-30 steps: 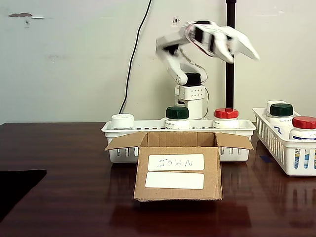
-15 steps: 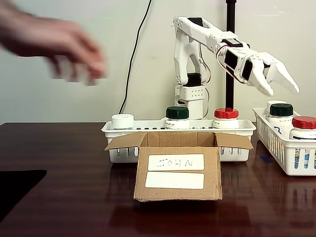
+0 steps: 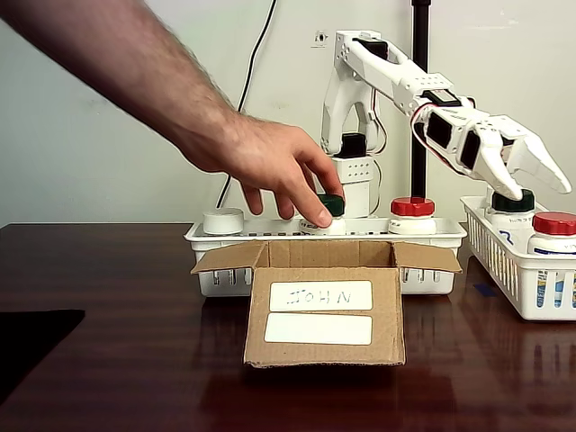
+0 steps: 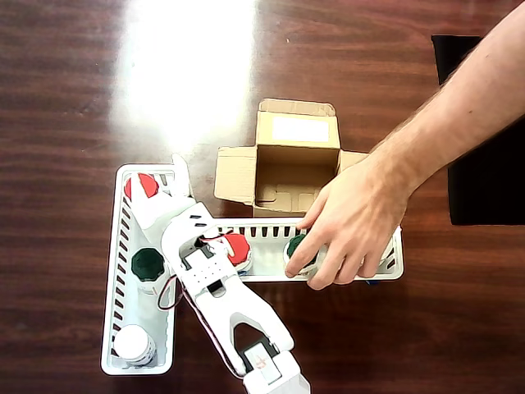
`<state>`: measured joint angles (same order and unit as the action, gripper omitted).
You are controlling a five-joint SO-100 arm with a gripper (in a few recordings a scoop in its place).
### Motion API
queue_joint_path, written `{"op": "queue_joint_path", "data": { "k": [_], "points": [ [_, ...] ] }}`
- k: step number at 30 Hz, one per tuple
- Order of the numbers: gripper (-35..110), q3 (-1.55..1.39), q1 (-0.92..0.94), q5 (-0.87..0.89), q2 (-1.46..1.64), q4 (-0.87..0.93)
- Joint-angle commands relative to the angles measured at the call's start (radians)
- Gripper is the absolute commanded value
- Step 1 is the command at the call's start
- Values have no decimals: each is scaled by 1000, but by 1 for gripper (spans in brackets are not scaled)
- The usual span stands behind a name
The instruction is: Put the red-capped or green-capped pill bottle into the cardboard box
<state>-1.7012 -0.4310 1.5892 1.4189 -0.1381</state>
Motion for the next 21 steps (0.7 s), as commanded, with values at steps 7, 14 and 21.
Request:
{"op": "queue_joint_path", "data": {
  "k": [7,14,21],
  "points": [
    [61,81,-66,-43,18,-43],
    [61,37,-97,-43,8,-43],
    [61,35,-78,-18,-54,-64]
  ]
}}
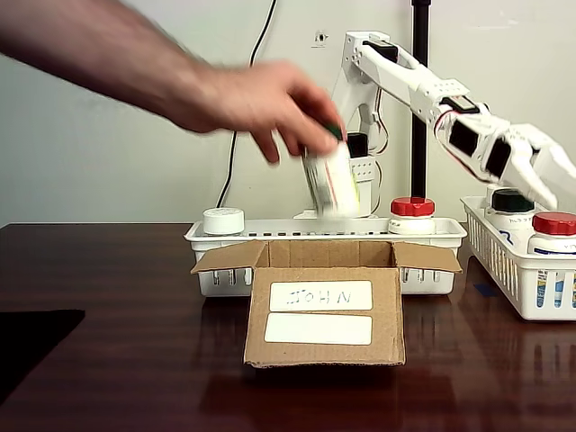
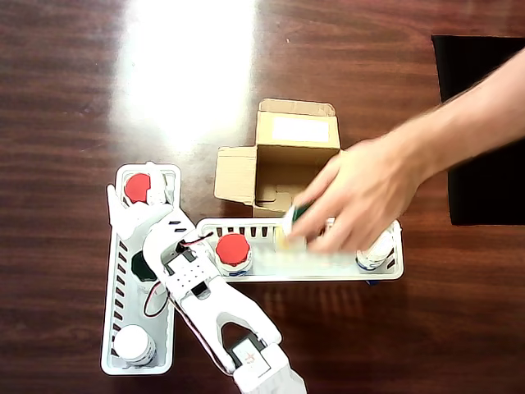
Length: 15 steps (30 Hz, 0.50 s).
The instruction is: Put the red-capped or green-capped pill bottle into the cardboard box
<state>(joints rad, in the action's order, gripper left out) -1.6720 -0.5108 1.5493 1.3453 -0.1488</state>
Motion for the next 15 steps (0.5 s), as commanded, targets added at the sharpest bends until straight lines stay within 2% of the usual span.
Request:
{"op": "queue_joint_path", "data": {
  "k": [1,15],
  "points": [
    [61,2,8,29,11,-64],
    [58,-32,29,49,-35,-129]
  ]
}}
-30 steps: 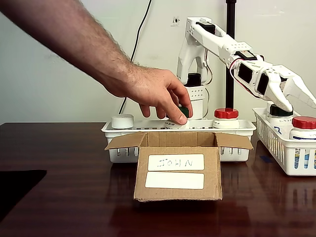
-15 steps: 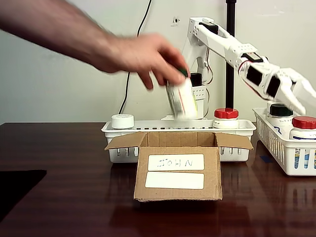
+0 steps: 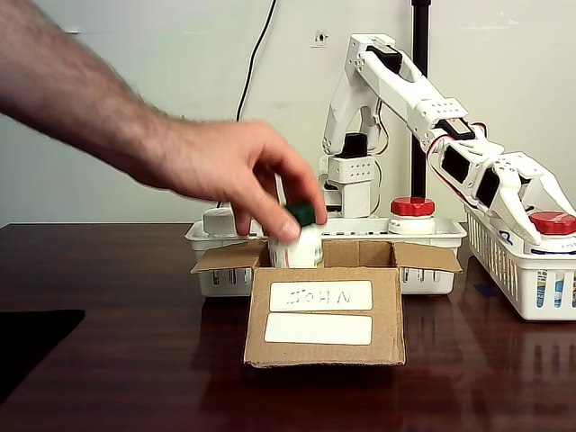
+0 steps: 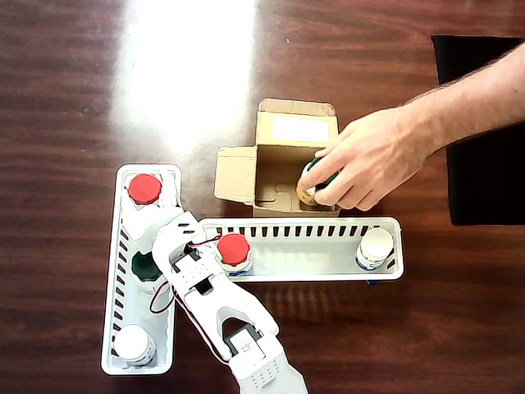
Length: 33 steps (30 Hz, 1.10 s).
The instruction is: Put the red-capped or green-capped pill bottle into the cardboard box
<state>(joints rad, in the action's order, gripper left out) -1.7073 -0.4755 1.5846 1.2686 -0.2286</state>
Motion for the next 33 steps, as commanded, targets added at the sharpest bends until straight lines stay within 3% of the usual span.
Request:
{"op": "queue_joint_path", "data": {
  "k": [1,9,13,27,33],
  "points": [
    [54,3,-6,15,41,-49],
    [-5,3,3,32,69,-49],
    [1,9,12,21,144,14],
    [3,225,-6,-109,494,586],
    [3,310,112,-83,586,759]
  ]
}}
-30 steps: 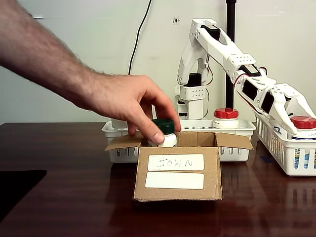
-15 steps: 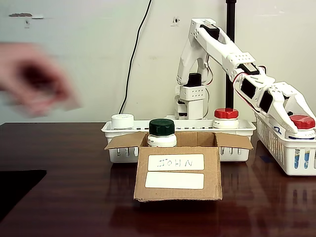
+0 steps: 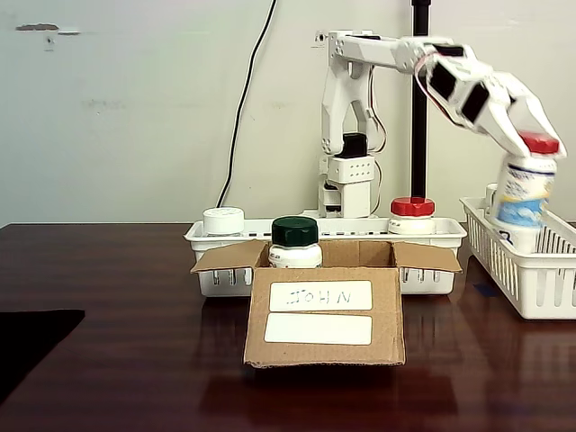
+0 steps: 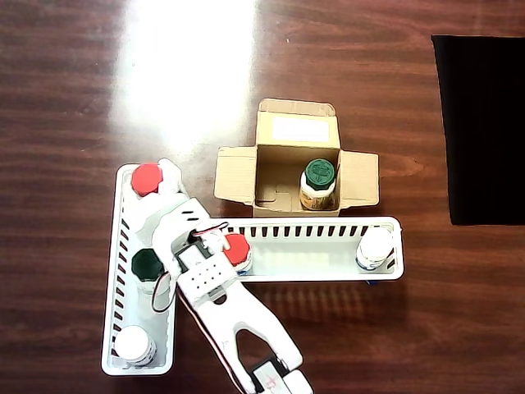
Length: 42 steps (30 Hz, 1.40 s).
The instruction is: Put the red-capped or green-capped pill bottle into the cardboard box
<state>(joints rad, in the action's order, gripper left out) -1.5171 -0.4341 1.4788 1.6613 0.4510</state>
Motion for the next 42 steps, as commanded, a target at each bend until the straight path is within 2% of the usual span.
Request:
{"op": "queue_joint_path", "data": {
  "k": [1,7,13,21,30,42],
  "points": [
    [3,123,101,32,198,87],
    [3,176,278,84,127,103],
    [3,196,396,132,-15,-2],
    [3,195,434,152,-172,-126],
    [3,67,445,189,-181,-221],
    [3,86,529,235,-176,-207]
  ]
}}
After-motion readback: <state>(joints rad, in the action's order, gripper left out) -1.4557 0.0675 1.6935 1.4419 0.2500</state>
